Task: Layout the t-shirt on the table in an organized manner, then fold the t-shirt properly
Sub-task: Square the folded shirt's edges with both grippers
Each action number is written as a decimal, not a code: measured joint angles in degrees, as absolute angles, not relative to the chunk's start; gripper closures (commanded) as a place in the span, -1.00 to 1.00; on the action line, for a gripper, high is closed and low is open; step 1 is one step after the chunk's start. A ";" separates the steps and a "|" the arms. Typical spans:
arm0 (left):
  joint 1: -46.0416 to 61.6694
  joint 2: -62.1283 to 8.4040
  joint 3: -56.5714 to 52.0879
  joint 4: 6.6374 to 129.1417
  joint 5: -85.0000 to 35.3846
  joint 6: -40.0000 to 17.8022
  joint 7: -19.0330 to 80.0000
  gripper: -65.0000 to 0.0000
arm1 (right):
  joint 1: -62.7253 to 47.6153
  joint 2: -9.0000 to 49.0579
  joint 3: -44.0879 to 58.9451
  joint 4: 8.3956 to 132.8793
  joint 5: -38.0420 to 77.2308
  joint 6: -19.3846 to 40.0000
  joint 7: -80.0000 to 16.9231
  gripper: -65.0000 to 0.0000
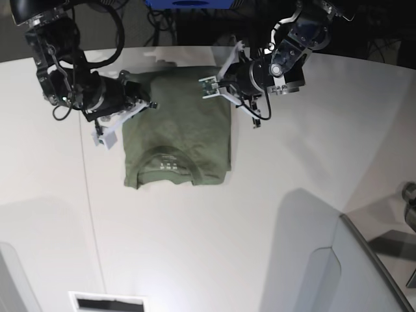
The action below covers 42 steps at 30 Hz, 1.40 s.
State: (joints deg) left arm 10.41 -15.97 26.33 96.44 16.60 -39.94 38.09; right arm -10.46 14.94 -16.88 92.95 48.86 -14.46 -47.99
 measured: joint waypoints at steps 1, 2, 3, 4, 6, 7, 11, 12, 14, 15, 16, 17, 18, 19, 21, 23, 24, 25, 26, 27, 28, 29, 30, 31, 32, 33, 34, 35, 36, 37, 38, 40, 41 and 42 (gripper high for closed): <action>10.50 -15.55 26.33 97.19 16.36 -39.94 37.89 1.00 | -10.74 14.98 -16.88 93.21 48.90 -14.44 -47.75 1.00; 10.50 -15.16 26.35 97.36 16.23 -39.94 37.87 1.00 | -11.05 14.92 -16.88 93.21 48.97 -14.41 -47.62 1.00; 10.48 -14.74 26.39 97.32 16.29 -39.97 37.95 1.00 | -11.25 14.90 -16.88 92.82 49.04 -14.37 -47.64 1.00; 10.46 -14.33 26.35 96.75 16.25 -39.94 37.91 1.00 | -11.31 14.87 -16.91 91.98 49.12 -14.22 -47.75 1.00; 9.96 -13.15 26.35 94.13 16.53 -39.94 38.11 1.00 | -11.31 14.87 -16.80 90.13 48.90 -12.73 -47.57 1.00; 9.67 -12.80 26.35 92.66 16.49 -39.94 37.89 1.00 | -11.29 14.85 -16.60 88.88 48.88 -11.09 -47.40 1.00; 9.17 -12.75 26.83 88.66 15.75 -39.75 36.34 1.00 | -11.99 14.68 -16.51 84.90 49.15 -8.91 -42.59 1.00; 9.06 -12.86 26.70 88.44 15.49 -39.77 36.12 1.00 | -12.10 14.72 -16.51 84.14 49.58 -8.69 -42.17 1.00; 9.10 -12.93 26.35 88.27 15.14 -39.94 35.70 1.00 | -11.88 14.87 -16.51 82.96 50.35 -7.92 -41.74 1.00; 9.10 -13.26 26.48 88.27 15.16 -39.92 35.66 1.00 | -11.53 14.94 -16.51 82.48 50.61 -7.84 -42.06 1.00; 9.10 -13.65 26.59 88.29 15.00 -39.90 35.07 1.00 | -11.44 15.14 -16.51 82.43 50.85 -7.81 -42.15 1.00; 9.10 -13.91 26.57 88.40 14.70 -39.90 34.94 1.00 | -11.46 15.27 -16.51 82.54 50.83 -7.77 -42.15 1.00; 9.23 -14.17 26.55 88.86 14.81 -39.92 35.16 1.00 | -11.51 15.40 -16.51 83.13 50.74 -7.73 -42.13 1.00; 9.39 -14.37 26.55 89.65 15.00 -39.92 35.86 1.00 | -11.75 15.53 -16.51 84.51 50.13 -8.43 -42.26 1.00; 10.17 -14.72 26.15 91.92 16.53 -40.07 38.33 1.00 | -12.38 16.03 -16.51 88.77 48.62 -9.56 -42.78 1.00; 10.61 -14.39 23.40 94.00 16.03 -40.58 38.11 1.00 | -12.10 16.95 -16.51 92.58 48.99 -9.17 -43.40 1.00; 10.11 -14.02 22.02 94.52 16.16 -40.51 38.09 1.00 | -11.07 17.32 -16.51 93.65 49.32 -8.84 -44.60 1.00; 9.28 -13.61 20.88 94.52 16.29 -40.40 38.04 1.00 | -9.54 17.30 -16.51 93.82 49.25 -8.75 -45.47 1.00; 8.25 -12.97 19.99 94.41 16.38 -40.40 38.19 1.00 | -7.75 17.26 -16.51 93.43 49.04 -9.10 -46.26 1.00; 6.70 -12.01 19.42 93.97 16.67 -40.36 38.26 1.00 | -5.39 17.30 -16.75 92.18 49.25 -8.45 -46.78 1.00; 5.04 -10.90 19.27 92.95 16.73 -40.25 38.22 1.00 | -2.76 17.21 -16.86 90.26 49.43 -8.32 -46.76 1.00; 3.70 -9.67 19.18 91.64 16.64 -39.81 37.91 1.00 | -0.73 17.08 -16.97 88.03 49.43 -8.27 -46.63 1.00; 2.20 -8.10 19.22 89.69 16.49 -39.83 37.65 1.00 | 1.74 16.99 -17.02 84.93 49.45 -8.03 -46.76 1.00; 0.89 -6.48 19.29 87.55 16.45 -39.86 37.52 1.00 | 3.66 16.99 -17.02 82.15 48.84 -7.16 -46.70 1.00; -0.21 -4.91 19.38 85.08 16.27 -39.92 37.43 1.00 | 5.15 17.17 -17.37 79.70 48.58 -4.75 -46.59 1.00; -1.10 -3.77 19.44 82.72 16.38 -39.94 37.10 1.00 | 6.22 17.39 -18.04 78.02 48.69 -3.18 -46.63 1.00; -2.09 -2.70 19.57 80.16 16.29 -40.07 35.51 1.00 | 7.22 17.43 -18.63 76.42 48.66 -1.96 -46.74 1.00; -2.66 -2.11 19.57 78.32 16.53 -40.14 33.36 1.00 | 7.64 17.17 -18.96 75.72 48.66 -2.00 -46.85 1.00; -3.36 -1.74 19.59 76.55 16.25 -40.12 31.20 1.00 | 7.88 16.64 -19.14 75.42 48.60 -2.07 -46.72 1.00; -3.79 -1.76 19.59 75.50 16.27 -39.99 30.17 1.00 | 7.88 16.21 -19.14 75.42 48.90 -1.87 -46.74 1.00; -4.10 -1.80 19.57 74.15 16.25 -38.98 29.17 1.00 | 7.84 15.81 -19.18 75.42 49.08 -1.83 -46.76 1.00; -4.58 -2.26 19.55 71.59 16.27 -37.52 28.64 1.00 | 7.73 15.38 -19.42 75.37 49.08 -1.85 -46.81 1.00; -4.71 -2.92 19.49 70.78 15.97 -37.45 27.14 1.00 | 7.73 15.38 -19.42 75.37 49.06 -1.85 -46.76 1.00; -4.89 -3.38 19.49 70.30 15.07 -37.32 26.63 1.00 | 7.73 15.55 -19.40 75.37 49.06 -1.85 -46.72 1.00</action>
